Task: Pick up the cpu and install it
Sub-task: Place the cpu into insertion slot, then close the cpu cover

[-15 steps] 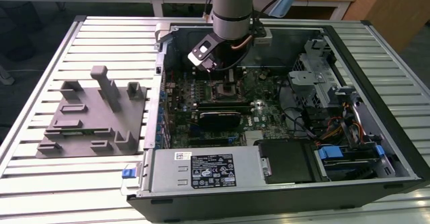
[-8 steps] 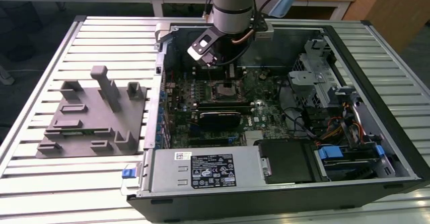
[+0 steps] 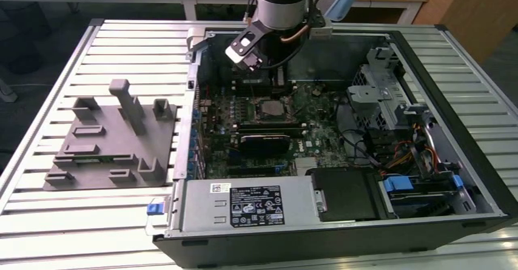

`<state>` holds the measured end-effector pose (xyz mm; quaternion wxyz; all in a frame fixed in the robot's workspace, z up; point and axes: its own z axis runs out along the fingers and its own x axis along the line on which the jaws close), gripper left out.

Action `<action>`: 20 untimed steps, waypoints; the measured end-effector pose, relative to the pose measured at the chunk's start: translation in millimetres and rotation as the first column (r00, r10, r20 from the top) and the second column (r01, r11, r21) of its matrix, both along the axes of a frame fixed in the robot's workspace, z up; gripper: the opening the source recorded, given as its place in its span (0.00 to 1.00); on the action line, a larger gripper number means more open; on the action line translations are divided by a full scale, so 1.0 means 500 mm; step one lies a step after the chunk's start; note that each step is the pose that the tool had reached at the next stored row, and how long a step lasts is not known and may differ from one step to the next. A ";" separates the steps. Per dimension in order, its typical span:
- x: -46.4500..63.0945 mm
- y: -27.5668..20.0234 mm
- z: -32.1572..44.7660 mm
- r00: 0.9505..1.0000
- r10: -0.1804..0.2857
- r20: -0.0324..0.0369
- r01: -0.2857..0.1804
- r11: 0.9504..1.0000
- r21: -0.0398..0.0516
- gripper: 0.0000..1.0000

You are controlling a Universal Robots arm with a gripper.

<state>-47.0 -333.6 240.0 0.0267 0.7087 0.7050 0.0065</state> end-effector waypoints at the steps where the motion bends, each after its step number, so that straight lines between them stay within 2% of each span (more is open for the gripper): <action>1: 0.000 0.0000 0.005 1.000 0.000 0.000 0.000 1.000 0.000 0.11; 7: 0.000 0.0000 0.033 1.000 0.000 0.000 0.000 1.000 0.000 0.11; 20: 0.000 0.0000 0.037 1.000 0.000 0.001 0.000 1.000 0.000 0.11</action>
